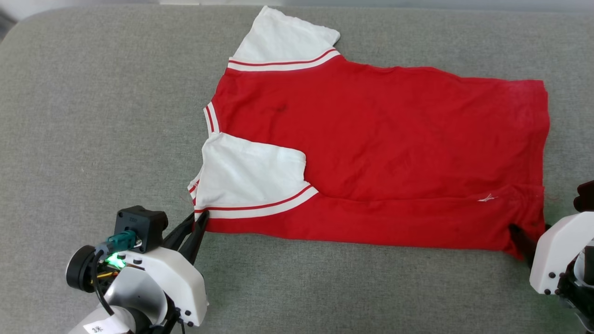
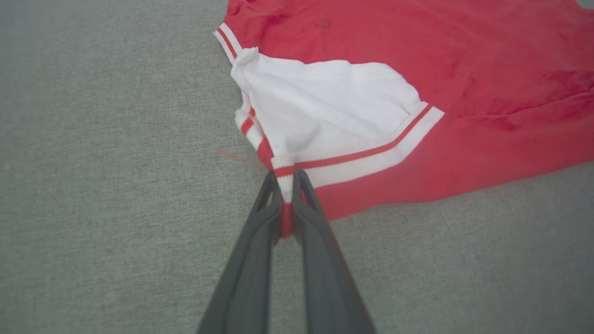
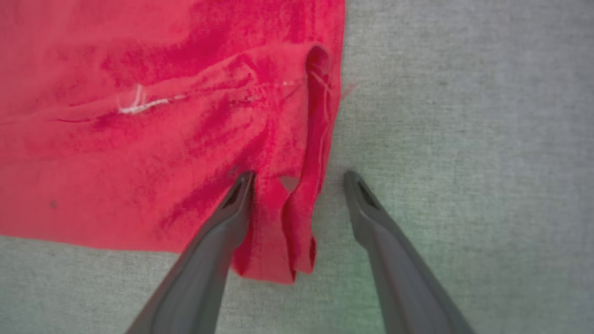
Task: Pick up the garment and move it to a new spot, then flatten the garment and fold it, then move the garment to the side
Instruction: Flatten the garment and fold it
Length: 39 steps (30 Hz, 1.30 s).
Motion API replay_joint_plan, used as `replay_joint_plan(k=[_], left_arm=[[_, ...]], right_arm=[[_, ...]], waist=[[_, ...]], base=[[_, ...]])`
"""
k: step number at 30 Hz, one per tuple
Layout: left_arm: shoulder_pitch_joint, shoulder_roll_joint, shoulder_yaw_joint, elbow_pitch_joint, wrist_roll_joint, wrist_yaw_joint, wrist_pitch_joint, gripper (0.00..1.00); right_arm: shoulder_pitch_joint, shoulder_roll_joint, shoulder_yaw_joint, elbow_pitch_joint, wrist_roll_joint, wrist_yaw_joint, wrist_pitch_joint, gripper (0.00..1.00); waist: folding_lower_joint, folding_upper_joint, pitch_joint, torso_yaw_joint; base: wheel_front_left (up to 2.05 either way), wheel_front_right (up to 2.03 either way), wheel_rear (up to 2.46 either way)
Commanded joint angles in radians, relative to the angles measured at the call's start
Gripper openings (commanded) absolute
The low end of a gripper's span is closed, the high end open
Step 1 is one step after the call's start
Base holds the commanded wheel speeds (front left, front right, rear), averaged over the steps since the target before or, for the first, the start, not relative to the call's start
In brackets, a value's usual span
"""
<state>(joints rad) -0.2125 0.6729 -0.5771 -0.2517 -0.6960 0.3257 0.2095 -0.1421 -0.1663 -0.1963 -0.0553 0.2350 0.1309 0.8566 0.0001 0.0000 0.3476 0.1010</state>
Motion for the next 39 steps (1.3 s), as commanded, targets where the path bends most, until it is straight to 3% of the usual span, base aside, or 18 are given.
replay_joint_plan(k=[1, 5, 6, 7, 8, 20, 28, 35, 39], left_arm=[[-0.012, -0.003, -0.003, -0.002, 0.007, -0.001, 0.002, 0.0], [-0.015, -0.008, -0.01, 0.007, 0.001, -0.01, 0.0, 0.0], [-0.017, -0.009, -0.011, 0.012, -0.001, -0.012, 0.0, 0.0], [-0.018, -0.009, -0.011, 0.018, -0.001, -0.014, 0.0, 0.0], [-0.018, -0.009, -0.012, 0.024, -0.002, -0.016, 0.0, 0.0], [0.041, 0.016, -0.034, 0.116, -0.042, -0.049, 0.023, 0.0], [0.181, 0.083, -0.067, 0.069, -0.049, -0.02, 0.045, 0.0], [0.267, 0.083, -0.1, 0.059, -0.076, -0.023, 0.045, 0.0], [0.269, 0.06, -0.118, 0.09, -0.085, -0.045, 0.039, 0.0]], right_arm=[[0.004, 0.0, 0.009, 0.031, -0.004, 0.0, 0.0, 1.0], [0.015, 0.002, 0.04, 0.084, 0.007, 0.0, 0.021, 1.0], [0.021, 0.004, 0.049, 0.094, 0.013, 0.0, 0.033, 0.82], [0.025, 0.008, 0.057, 0.103, 0.02, 0.0, 0.04, 0.36], [0.029, 0.009, 0.062, 0.109, 0.024, 0.001, 0.046, 0.0], [0.048, -0.055, 0.021, 0.06, 0.039, -0.001, 0.026, 0.0], [0.165, -0.104, 0.008, -0.071, 0.079, -0.001, 0.078, 0.0], [0.268, -0.074, -0.029, -0.111, 0.084, -0.001, 0.101, 0.0], [0.298, -0.053, -0.033, -0.086, 0.09, -0.001, 0.106, 0.0]], waist=[[-0.0001, 0.0, 0.01, 0.008], [-0.0001, 0.0, 0.02, 0.014], [-0.0001, 0.0, 0.022, 0.015], [-0.0001, 0.0, 0.023, 0.015], [-0.0001, 0.0, 0.022, 0.015], [-0.0001, 0.0, -0.076, -0.009], [-0.0001, 0.0, -0.183, -0.026], [-0.0001, 0.0, -0.207, -0.033], [-0.0001, 0.0, -0.204, -0.033]], base=[[0.0, 0.0, 0.0], [0.0, 0.0, 0.0], [0.0, 0.0, 0.0], [0.0, 0.0, 0.0], [0.0, 0.0, 0.0], [0.0, 0.0, 0.0], [0.0, 0.0, 0.0], [0.0, 0.0, 0.0], [0.0, 0.0, 0.0]])
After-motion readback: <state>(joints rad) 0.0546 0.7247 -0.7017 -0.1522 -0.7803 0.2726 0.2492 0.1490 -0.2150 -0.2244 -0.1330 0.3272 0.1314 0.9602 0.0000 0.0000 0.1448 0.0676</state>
